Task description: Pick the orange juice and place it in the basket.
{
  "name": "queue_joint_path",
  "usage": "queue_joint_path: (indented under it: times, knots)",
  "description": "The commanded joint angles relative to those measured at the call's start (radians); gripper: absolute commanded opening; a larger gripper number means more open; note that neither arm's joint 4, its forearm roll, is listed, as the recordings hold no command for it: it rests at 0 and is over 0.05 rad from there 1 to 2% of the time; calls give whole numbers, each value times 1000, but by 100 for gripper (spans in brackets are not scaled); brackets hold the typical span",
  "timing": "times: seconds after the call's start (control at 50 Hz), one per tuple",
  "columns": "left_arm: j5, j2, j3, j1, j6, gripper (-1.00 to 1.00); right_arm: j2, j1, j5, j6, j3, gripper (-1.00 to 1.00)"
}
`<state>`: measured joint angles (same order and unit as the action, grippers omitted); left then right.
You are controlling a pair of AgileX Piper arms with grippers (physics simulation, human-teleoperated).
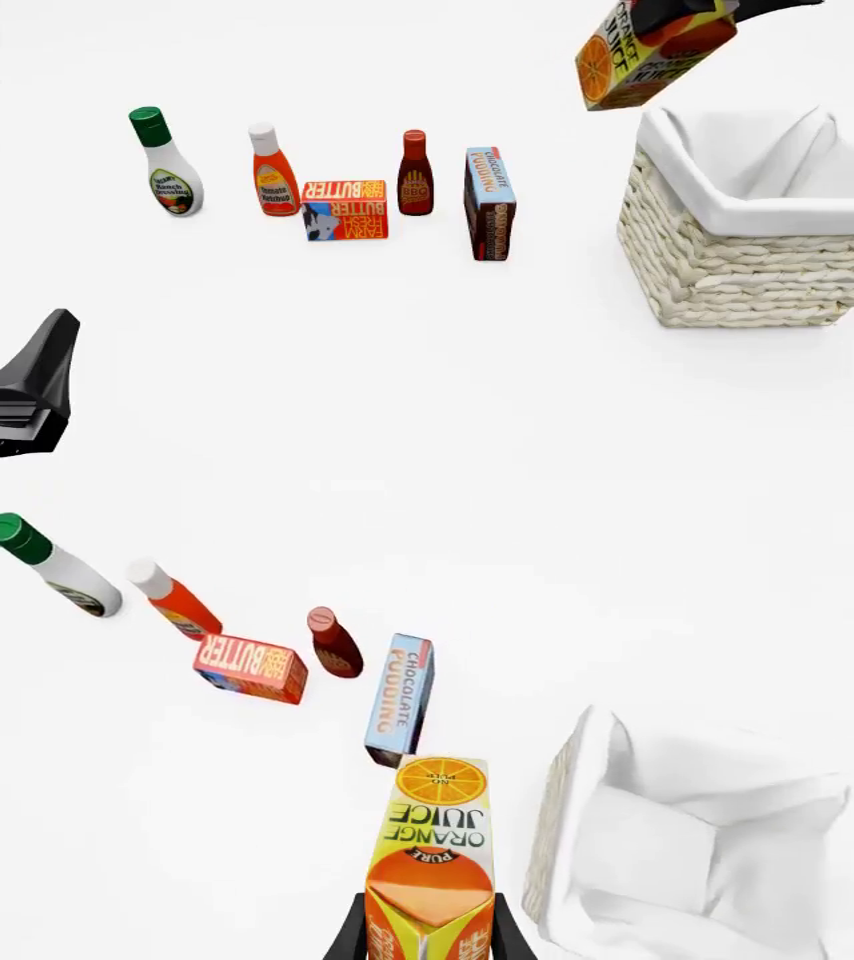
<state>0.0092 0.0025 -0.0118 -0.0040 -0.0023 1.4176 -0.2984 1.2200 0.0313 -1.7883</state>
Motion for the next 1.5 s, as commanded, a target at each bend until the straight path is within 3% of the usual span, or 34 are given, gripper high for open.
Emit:
queue_joint_path:
  times: [0.02,0.48,0.8,1.5]
  knots:
    - [-2,-1,1,0,3,100,-24,33,0,-17,-5,-100]
    - [-2,-1,1,0,3,100,-74,97,0,-45,-10,-100]
    - [-2,-1,1,0,3,100,-134,208,0,-98,39,-100]
    - [-2,-1,1,0,3,100,-174,323,0,-128,87,-100]
